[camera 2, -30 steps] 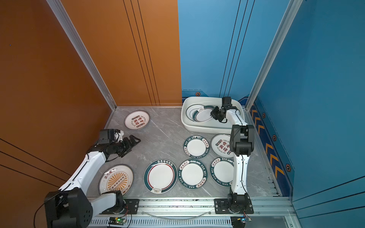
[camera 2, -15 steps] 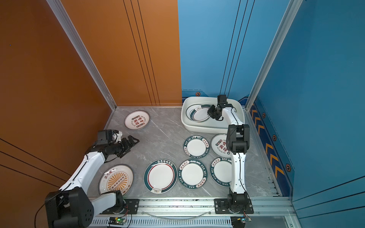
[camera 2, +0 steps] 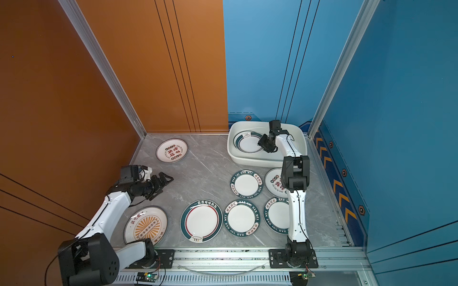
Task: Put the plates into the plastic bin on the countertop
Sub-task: 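Lower the steam-logo plate onto the bin stack and open the right gripper, then withdraw the right gripper from the bin while the left gripper moves to the red-text plate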
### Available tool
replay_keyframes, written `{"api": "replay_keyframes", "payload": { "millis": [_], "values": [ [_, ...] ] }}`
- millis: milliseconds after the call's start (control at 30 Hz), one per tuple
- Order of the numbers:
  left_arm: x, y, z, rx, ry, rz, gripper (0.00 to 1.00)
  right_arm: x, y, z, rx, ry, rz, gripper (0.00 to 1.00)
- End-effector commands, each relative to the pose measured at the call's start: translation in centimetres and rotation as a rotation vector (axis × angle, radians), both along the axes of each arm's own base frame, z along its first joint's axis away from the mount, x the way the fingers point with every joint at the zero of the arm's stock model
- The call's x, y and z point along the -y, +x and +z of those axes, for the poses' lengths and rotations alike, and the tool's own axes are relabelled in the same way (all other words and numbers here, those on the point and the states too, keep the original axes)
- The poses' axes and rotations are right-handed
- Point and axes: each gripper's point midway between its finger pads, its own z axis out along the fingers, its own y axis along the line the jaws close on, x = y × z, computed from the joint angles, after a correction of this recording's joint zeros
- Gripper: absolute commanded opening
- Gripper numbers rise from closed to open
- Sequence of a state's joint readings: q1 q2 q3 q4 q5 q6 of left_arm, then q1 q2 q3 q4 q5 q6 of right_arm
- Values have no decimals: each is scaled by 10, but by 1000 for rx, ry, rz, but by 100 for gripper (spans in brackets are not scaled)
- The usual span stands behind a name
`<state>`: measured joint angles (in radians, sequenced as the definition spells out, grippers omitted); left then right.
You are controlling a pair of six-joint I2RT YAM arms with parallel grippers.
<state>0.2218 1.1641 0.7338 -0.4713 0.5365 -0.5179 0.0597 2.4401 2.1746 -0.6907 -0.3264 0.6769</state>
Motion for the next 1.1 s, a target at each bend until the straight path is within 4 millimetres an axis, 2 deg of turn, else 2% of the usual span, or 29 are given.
{"api": "replay_keyframes", "payload": {
  "millis": [0, 133, 333, 433, 533, 633, 800, 833, 967, 1067],
  "values": [
    [1, -4, -3, 4, -10, -21, 96, -2, -4, 2, -11, -64, 27, 52],
    [-2, -2, -4, -5, -13, -5, 95, -1, -3, 4, -4, -83, 30, 55],
    [-5, 5, 1, 2, -19, 7, 94, -9, 12, 14, 55, -25, 13, 56],
    [-8, 10, 0, 2, -19, 26, 94, -4, 11, 20, 56, -54, 2, 56],
    [-14, 19, 0, 2, -21, 62, 94, 6, 4, 34, 74, -104, -8, 56],
    [-22, 32, 0, 2, -26, 111, 93, 23, -7, 64, 122, -159, -23, 56],
    [-39, 58, 2, 4, -9, 199, 90, 49, -41, 137, 272, -151, -53, 55],
    [-44, 62, 1, 3, 0, 218, 90, 52, -49, 146, 289, -143, -51, 56],
    [-61, 80, -11, -17, 16, 308, 88, 56, -91, 164, 313, -128, -7, 55],
    [-70, 95, -25, -39, 14, 360, 87, 61, -120, 165, 320, -121, -2, 55]
  ]
}}
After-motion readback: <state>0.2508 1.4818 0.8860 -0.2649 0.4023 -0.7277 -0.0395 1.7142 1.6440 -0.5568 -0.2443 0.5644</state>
